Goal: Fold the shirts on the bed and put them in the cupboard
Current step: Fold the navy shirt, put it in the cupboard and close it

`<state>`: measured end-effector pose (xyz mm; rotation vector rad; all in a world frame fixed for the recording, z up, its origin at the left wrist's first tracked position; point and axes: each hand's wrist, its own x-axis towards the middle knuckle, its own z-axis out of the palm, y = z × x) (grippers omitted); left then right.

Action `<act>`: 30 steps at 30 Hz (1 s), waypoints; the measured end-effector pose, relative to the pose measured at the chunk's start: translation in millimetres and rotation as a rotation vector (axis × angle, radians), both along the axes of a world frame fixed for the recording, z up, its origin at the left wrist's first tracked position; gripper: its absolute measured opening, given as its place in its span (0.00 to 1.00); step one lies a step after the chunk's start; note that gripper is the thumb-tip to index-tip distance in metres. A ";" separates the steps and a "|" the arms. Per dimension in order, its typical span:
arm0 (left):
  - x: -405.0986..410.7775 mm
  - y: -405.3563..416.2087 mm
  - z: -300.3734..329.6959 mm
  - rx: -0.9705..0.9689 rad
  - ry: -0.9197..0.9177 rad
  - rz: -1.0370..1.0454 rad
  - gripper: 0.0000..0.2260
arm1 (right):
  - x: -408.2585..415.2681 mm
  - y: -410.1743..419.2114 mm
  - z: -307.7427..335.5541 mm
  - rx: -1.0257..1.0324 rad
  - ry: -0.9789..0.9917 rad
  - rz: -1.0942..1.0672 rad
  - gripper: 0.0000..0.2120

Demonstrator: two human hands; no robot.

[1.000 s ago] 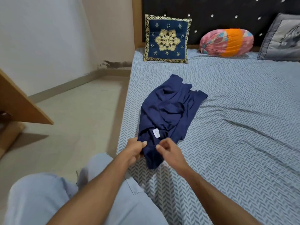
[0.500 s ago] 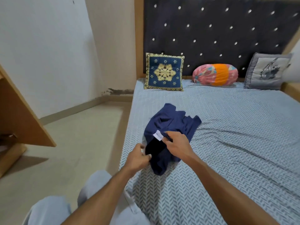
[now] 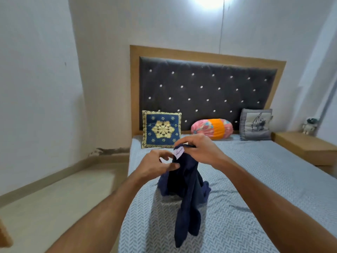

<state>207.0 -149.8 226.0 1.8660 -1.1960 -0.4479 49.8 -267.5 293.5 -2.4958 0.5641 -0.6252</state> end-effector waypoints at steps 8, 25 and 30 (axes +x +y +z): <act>-1.5 -31.3 46.2 -0.108 -0.049 0.023 0.08 | -8.9 -8.9 61.0 0.076 -0.250 -0.119 0.18; 23.1 -38.8 141.8 -0.078 -0.690 0.038 0.10 | -87.7 -55.2 95.9 -0.178 0.306 -0.612 0.14; 32.4 -24.6 168.6 0.025 -0.787 0.062 0.12 | -109.8 -60.4 106.6 -0.121 0.206 -0.749 0.11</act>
